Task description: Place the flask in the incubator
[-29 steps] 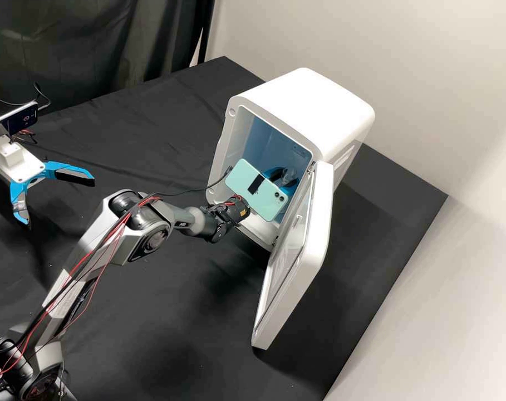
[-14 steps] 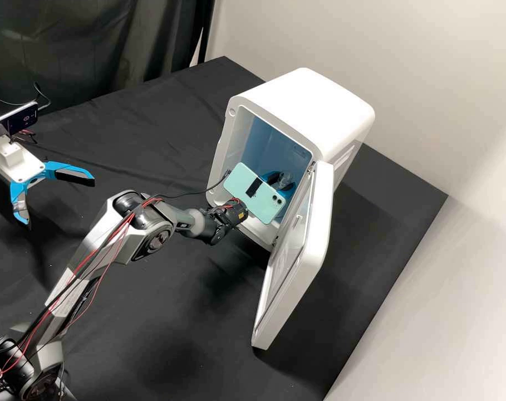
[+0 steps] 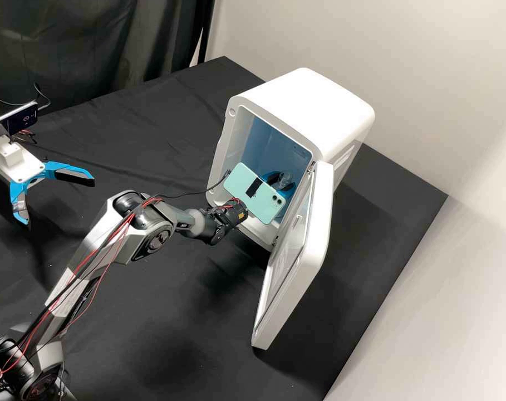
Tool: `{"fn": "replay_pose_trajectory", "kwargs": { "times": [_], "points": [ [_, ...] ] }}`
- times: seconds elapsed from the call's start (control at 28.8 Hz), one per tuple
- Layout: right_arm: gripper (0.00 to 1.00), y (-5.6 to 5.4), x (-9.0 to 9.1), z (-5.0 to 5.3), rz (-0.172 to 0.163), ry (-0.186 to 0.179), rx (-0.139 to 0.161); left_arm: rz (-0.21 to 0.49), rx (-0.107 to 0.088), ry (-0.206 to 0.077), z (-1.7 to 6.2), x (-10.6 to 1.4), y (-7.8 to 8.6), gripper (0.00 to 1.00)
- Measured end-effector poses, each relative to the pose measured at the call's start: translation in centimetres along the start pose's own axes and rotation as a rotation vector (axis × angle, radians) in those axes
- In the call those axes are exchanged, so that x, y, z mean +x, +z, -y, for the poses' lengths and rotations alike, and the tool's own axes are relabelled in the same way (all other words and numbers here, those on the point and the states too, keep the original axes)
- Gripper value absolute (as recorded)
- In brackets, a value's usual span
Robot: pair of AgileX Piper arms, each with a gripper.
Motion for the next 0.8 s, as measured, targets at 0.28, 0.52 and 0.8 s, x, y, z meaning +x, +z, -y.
{"fn": "replay_pose_trajectory", "kwargs": {
  "times": [0.28,0.52,0.8],
  "points": [
    [0.0,0.0,0.0,0.0,0.0,0.0,0.003,0.0,0.002,0.0,0.0,0.0,0.0,1.0],
    [0.0,0.0,0.0,0.0,0.0,0.0,0.008,0.0,0.002,0.0,0.0,0.0,0.0,1.0],
    [0.0,-0.02,0.01,-0.02,-0.001,0.001,0.033,0.0,0.002,0.0,0.0,0.0,0.0,1.0]
  ]
}}
